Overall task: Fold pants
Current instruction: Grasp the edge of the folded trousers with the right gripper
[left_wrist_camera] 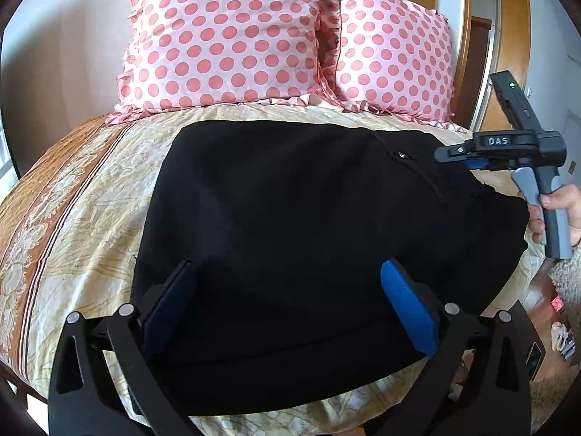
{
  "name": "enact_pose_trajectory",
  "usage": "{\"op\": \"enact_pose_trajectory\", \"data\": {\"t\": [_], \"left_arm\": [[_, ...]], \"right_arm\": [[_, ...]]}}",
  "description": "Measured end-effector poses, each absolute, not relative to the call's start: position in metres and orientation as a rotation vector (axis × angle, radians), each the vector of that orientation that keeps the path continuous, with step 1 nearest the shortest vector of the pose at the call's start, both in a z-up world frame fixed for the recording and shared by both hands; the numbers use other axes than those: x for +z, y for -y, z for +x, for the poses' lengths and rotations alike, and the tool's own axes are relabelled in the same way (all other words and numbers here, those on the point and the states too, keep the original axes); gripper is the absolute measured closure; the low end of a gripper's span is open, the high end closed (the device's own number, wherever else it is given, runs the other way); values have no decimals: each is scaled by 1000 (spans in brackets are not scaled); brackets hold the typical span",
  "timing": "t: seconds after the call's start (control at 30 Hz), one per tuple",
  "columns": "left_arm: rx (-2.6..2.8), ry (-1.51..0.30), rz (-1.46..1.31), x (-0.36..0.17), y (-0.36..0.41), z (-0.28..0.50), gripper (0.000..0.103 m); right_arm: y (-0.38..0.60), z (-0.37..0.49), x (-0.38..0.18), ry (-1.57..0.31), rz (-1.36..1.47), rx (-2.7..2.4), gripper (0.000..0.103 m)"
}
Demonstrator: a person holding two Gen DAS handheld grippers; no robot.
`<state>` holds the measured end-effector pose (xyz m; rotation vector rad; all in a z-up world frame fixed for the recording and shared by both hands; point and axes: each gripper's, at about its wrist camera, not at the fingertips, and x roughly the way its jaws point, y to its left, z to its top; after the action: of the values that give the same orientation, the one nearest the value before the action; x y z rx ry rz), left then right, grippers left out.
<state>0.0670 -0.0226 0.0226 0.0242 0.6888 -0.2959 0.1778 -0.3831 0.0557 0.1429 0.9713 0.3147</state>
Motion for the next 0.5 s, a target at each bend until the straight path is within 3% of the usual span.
{"op": "enact_pose_trajectory", "data": {"t": [0.17, 0.3, 0.5], "left_arm": [[-303, -684, 27, 22, 24, 68, 2], [-306, -679, 29, 22, 24, 68, 2], [-307, -676, 31, 21, 25, 68, 2]], "right_arm": [[381, 184, 52, -983, 125, 343, 22], [379, 183, 51, -967, 115, 377, 33], [370, 169, 58, -903, 10, 375, 37]]}}
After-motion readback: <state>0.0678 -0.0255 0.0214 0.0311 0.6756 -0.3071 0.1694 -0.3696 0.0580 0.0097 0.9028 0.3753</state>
